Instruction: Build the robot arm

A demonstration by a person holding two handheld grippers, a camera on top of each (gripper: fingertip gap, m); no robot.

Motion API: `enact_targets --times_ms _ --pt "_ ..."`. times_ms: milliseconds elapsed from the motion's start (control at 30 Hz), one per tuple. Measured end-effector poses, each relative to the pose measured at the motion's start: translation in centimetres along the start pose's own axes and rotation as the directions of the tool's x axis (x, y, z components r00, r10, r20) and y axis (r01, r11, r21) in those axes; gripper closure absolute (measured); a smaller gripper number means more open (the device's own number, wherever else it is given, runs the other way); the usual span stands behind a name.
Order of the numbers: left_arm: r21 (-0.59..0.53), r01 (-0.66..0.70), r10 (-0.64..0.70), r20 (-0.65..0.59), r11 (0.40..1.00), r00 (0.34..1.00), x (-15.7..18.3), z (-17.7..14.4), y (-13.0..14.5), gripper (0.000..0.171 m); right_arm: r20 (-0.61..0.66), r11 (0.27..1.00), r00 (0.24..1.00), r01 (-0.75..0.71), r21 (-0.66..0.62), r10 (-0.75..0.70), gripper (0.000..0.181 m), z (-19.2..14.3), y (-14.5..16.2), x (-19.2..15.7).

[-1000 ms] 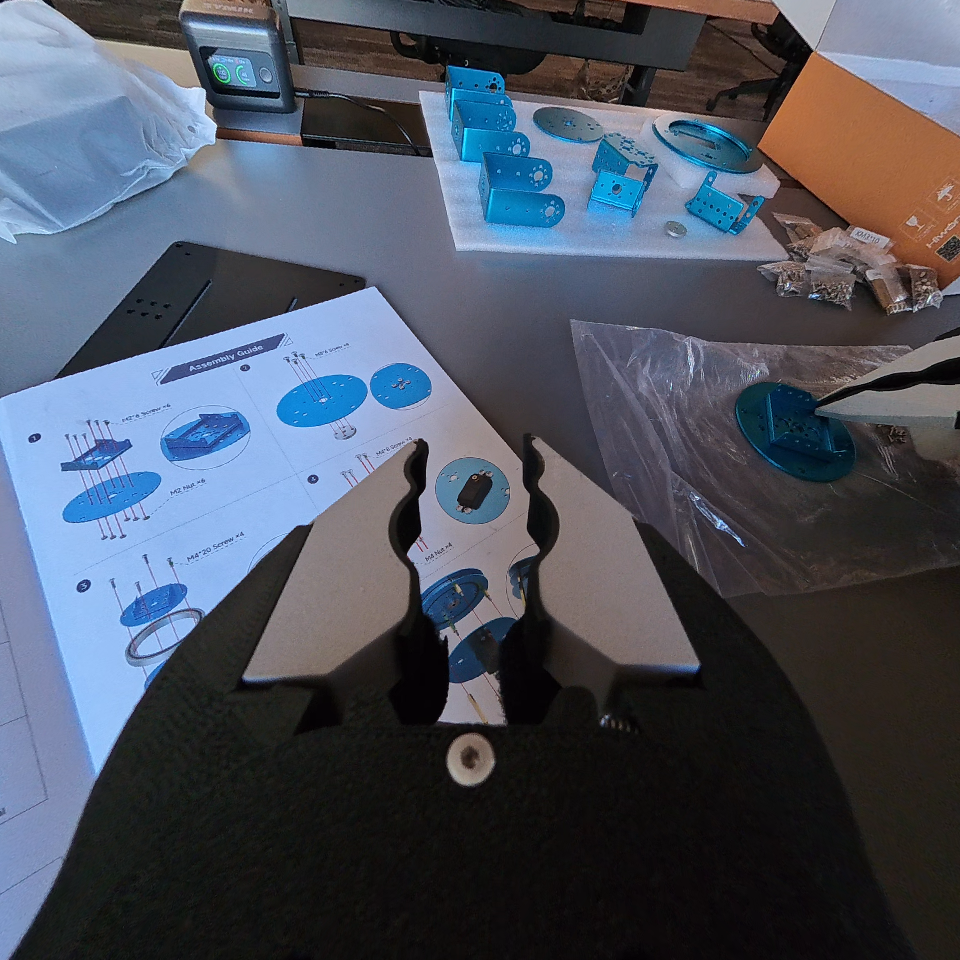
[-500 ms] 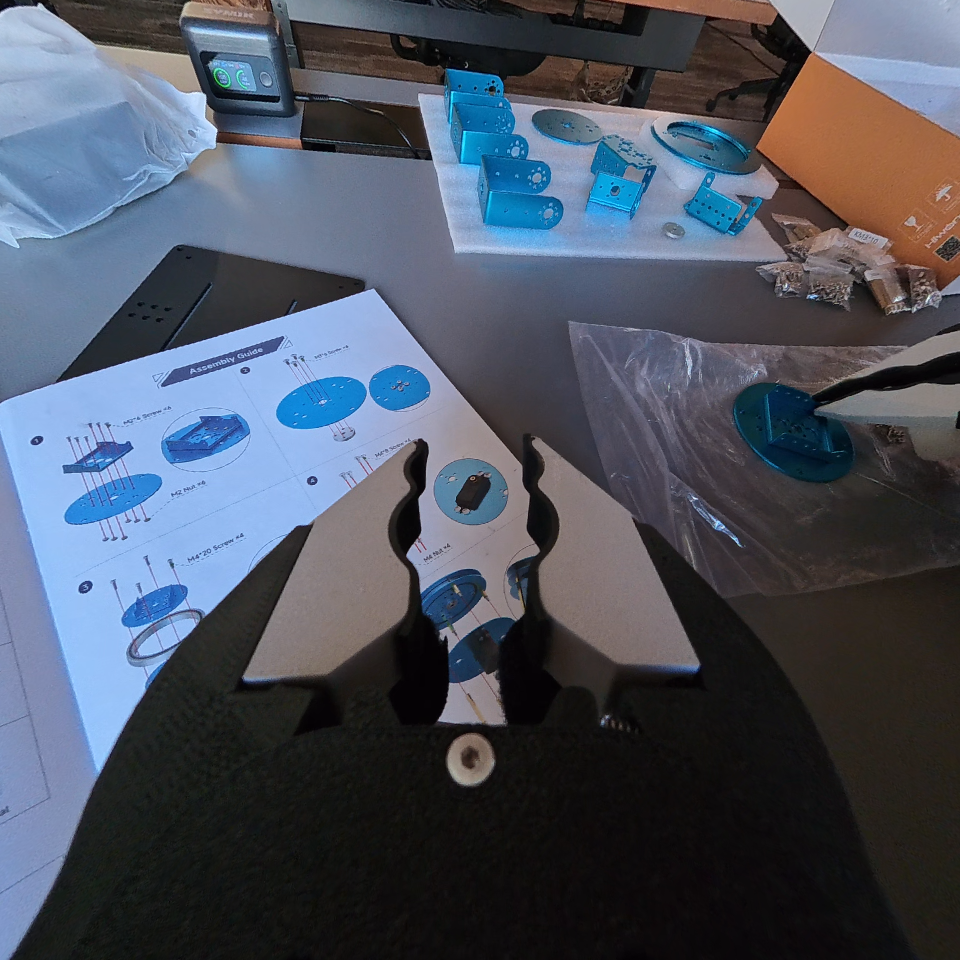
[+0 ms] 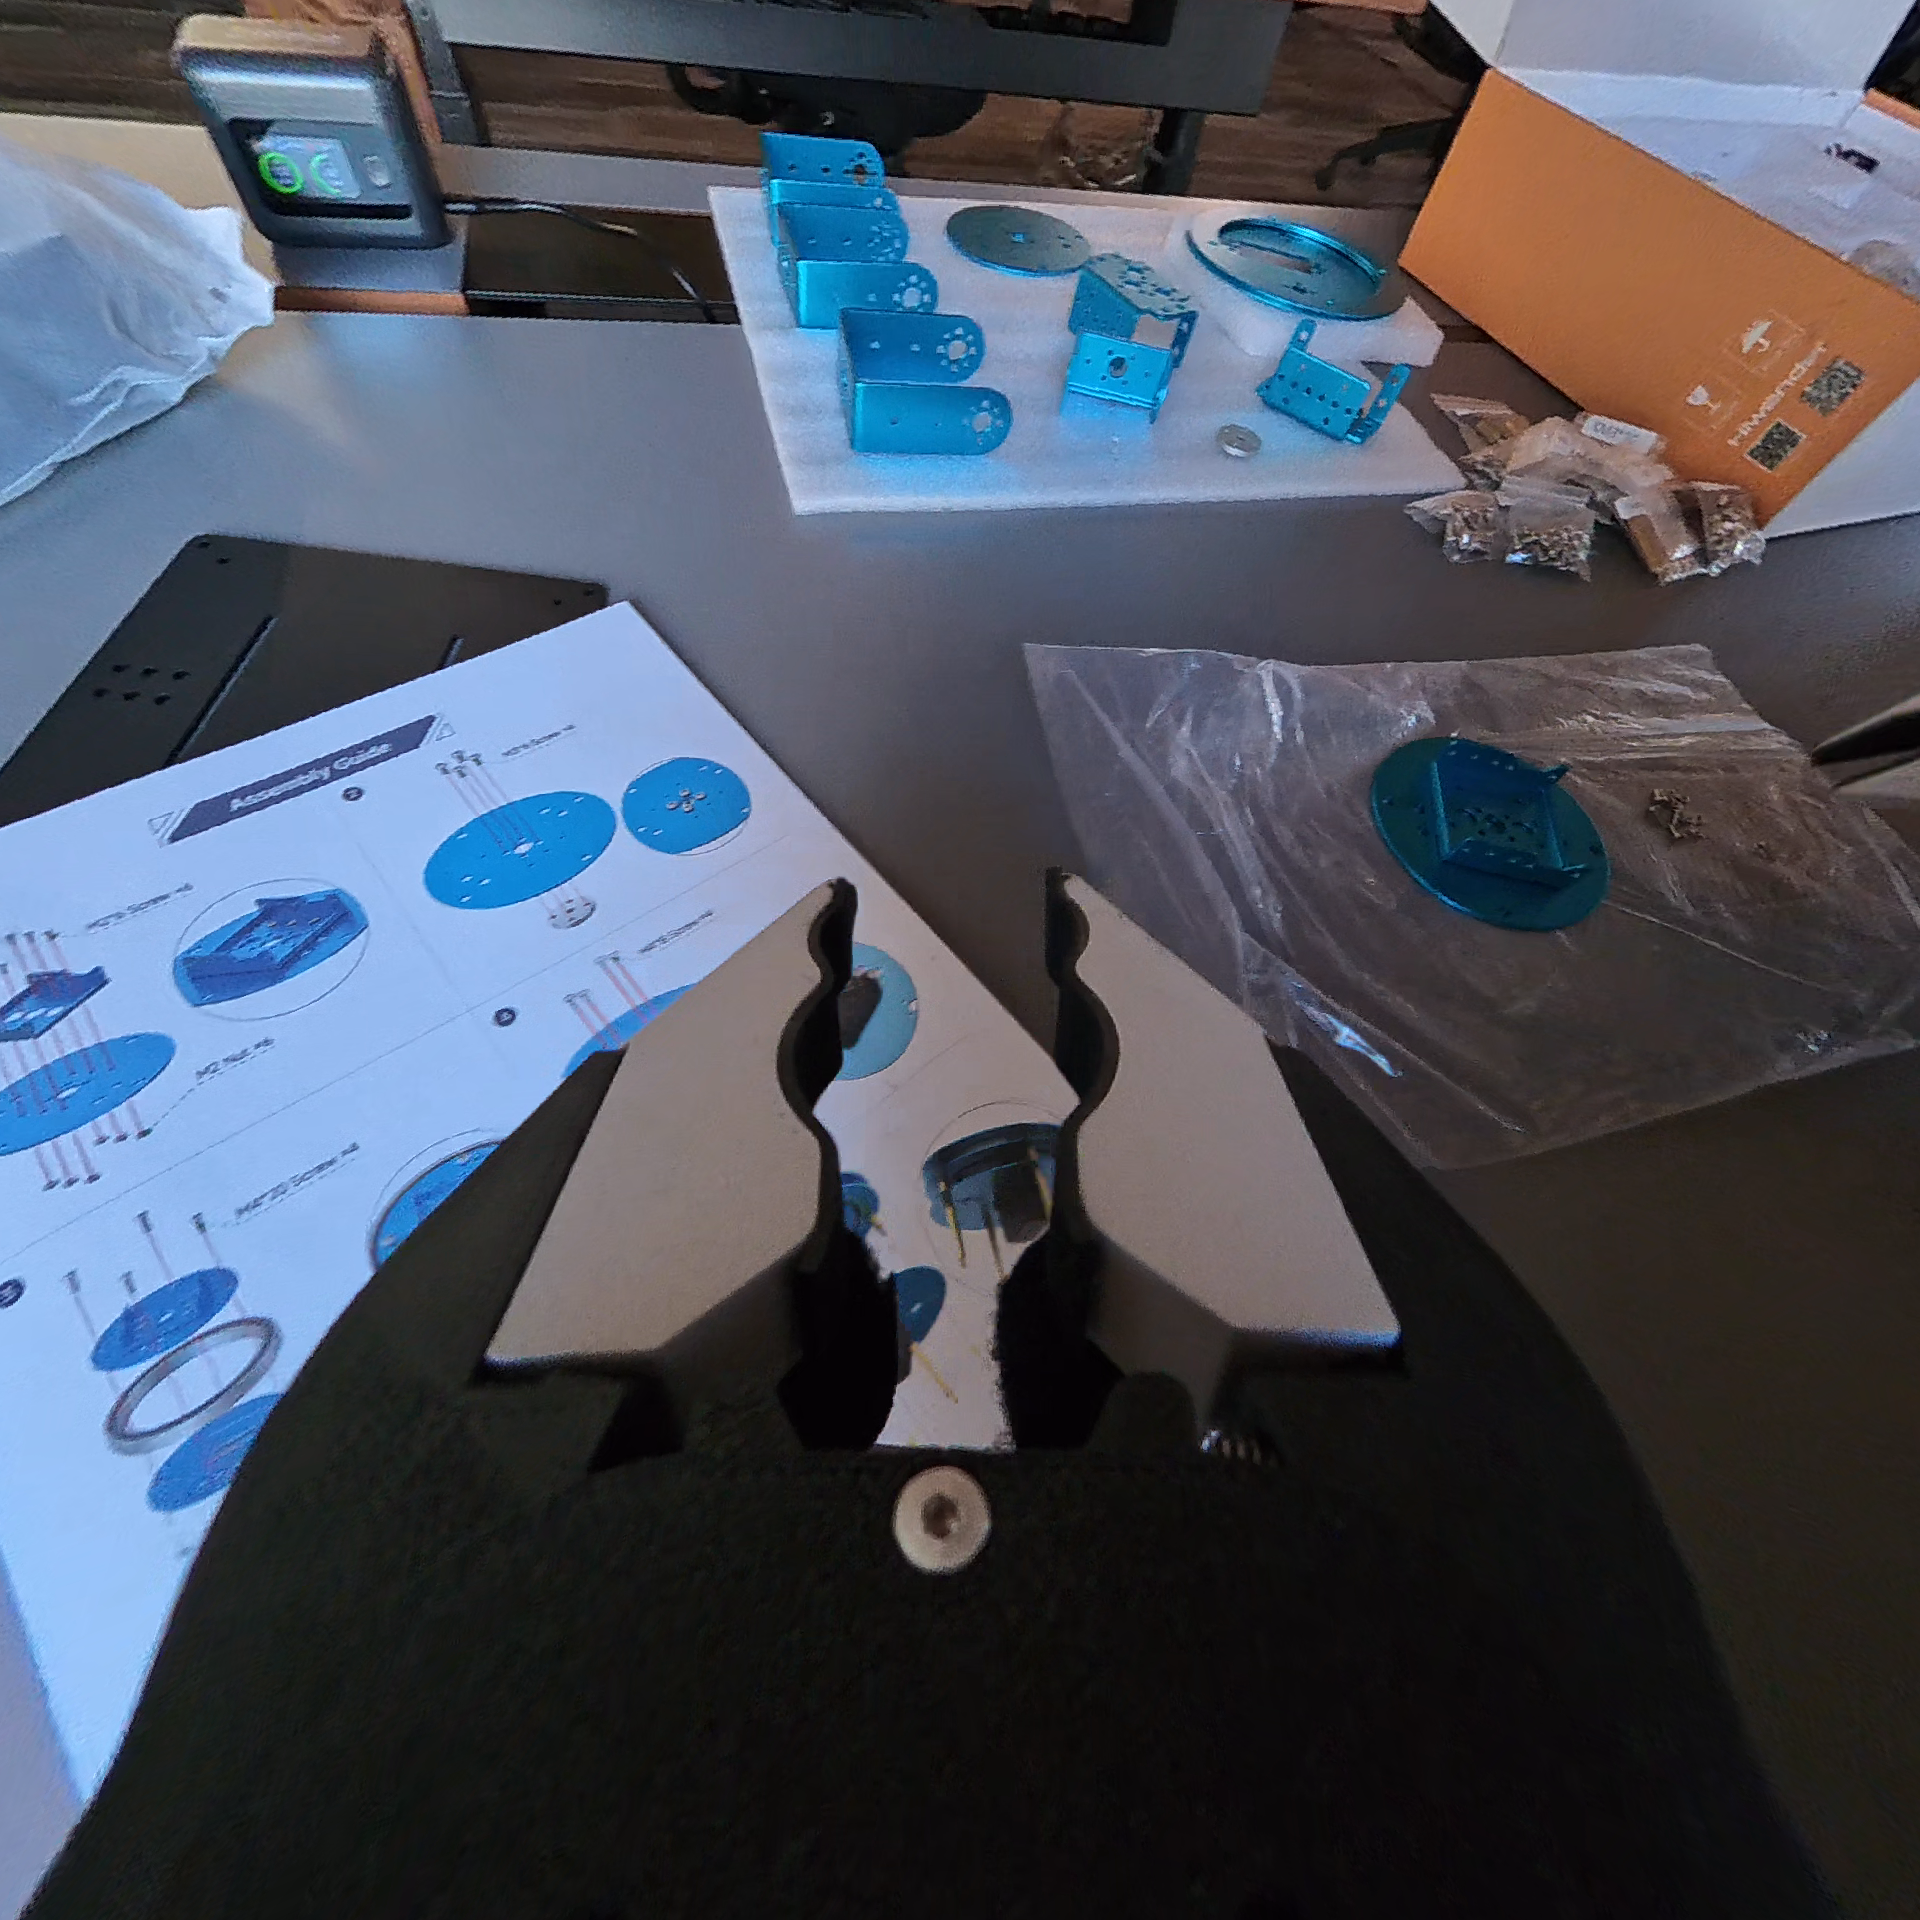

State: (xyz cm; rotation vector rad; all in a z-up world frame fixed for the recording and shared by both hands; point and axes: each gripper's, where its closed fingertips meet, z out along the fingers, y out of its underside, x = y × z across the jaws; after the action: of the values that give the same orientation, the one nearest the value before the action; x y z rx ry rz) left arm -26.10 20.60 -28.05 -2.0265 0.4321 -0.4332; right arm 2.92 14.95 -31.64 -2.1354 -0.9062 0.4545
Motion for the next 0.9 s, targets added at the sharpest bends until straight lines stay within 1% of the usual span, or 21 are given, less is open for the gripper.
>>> enact_targets --times_ms 100,133,200,300,400,567,667,800,900 --pt "-0.003 -0.027 0.027 -0.032 1.000 0.999 1.4 0.3 -0.1 0.136 0.038 0.998 0.999 0.008 -0.055 -0.006 0.163 0.6 1.7 -1.2" --pt "-0.003 -0.035 0.035 -0.039 0.999 0.999 1.9 0.4 -0.2 0.136 0.029 0.997 1.000 0.014 -0.074 -0.012 0.161 0.7 2.1 -1.1" --pt "-0.004 -0.049 0.049 -0.048 0.999 0.998 2.6 0.3 -0.2 0.136 -0.009 0.996 0.999 0.041 -0.076 -0.041 0.161 0.7 2.3 -0.8" --pt "-0.007 -0.057 0.057 -0.053 0.998 0.997 3.4 0.1 -0.1 0.136 -0.079 0.993 0.992 0.089 -0.077 -0.095 0.166 0.7 2.5 -0.7" --pt "-0.013 -0.045 0.044 -0.076 0.999 0.996 4.3 0.1 0.1 0.136 -0.116 0.988 0.984 0.122 -0.094 -0.133 0.166 0.9 3.1 -0.5" --pt "-0.018 -0.057 0.054 -0.112 0.998 0.992 5.8 0.2 0.0 0.136 -0.095 0.992 0.989 0.108 -0.072 -0.115 0.168 1.1 3.0 -0.8" --pt "-0.025 -0.052 0.047 -0.174 0.998 0.984 7.2 0.2 0.2 0.136 -0.091 0.994 0.991 0.088 -0.057 -0.093 0.176 1.3 2.9 -0.8" --pt "-0.041 -0.015 0.004 -0.252 0.999 0.968 8.8 0.3 0.5 0.136 -0.067 0.997 0.996 0.057 -0.042 -0.060 0.178 1.2 2.9 -0.7" --pt "-0.052 -0.004 -0.011 -0.282 0.999 0.959 9.6 0.4 0.7 0.136 -0.058 0.998 0.997 0.051 -0.038 -0.053 0.179 1.2 2.9 -0.8"
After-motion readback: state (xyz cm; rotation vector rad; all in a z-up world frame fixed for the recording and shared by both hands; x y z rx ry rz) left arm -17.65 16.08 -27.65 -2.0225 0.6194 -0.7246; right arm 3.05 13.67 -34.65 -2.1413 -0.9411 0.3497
